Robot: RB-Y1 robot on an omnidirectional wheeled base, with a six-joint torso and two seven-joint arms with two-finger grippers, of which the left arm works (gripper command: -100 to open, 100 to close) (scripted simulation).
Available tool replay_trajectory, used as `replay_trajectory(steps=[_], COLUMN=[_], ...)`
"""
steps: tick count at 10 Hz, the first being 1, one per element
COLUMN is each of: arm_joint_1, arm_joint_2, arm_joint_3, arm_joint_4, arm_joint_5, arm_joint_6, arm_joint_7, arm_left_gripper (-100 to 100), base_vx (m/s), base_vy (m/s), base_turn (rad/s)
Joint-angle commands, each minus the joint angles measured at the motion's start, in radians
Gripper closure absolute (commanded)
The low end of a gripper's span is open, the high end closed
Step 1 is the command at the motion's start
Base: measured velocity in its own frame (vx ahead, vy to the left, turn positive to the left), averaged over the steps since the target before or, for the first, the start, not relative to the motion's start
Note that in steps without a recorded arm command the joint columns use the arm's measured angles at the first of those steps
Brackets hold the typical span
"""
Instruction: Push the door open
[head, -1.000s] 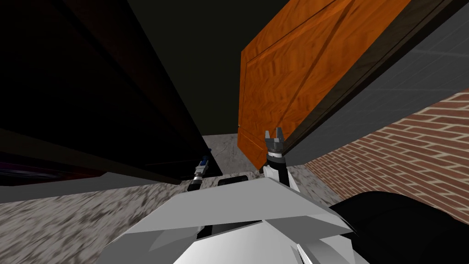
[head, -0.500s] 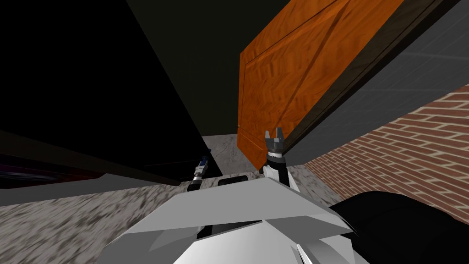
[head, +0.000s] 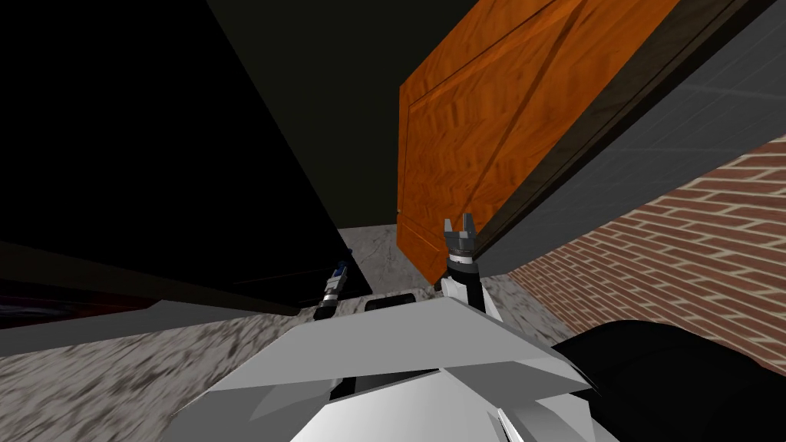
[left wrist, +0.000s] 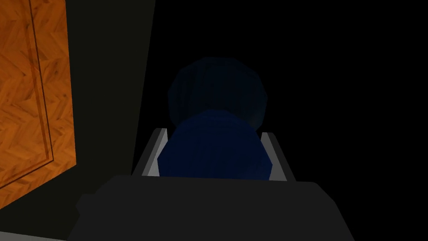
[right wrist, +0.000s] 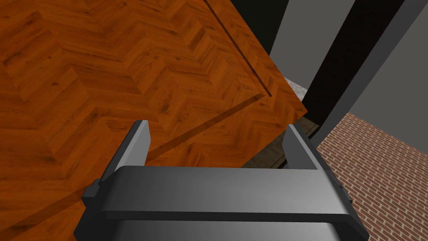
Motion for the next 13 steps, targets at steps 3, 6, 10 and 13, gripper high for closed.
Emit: replay_trajectory(steps=[3, 6, 10, 13], arm_joint_1=[-0.018, -0.028, -0.042, -0.051], arm_joint_2=[0.015, 0.02, 0.026, 0.027], arm_joint_3=[0.009, 0.008, 0.006, -0.006], arm_joint_4=[0.01, 0.018, 0.032, 0.036], arm_joint_5=[0.048, 0.085, 0.147, 0.179], arm_joint_6=[-0.008, -0.008, -0.008, -0.011], arm_joint_7=[0.093, 0.167, 0.278, 0.342], arm_left_gripper=[100, 100, 100, -100], base_vx=[0.043, 0.037, 0.035, 0.024], base_vy=[0.004, 0.007, 0.012, 0.018], base_turn=[-0.022, -0.036, -0.028, -0.01])
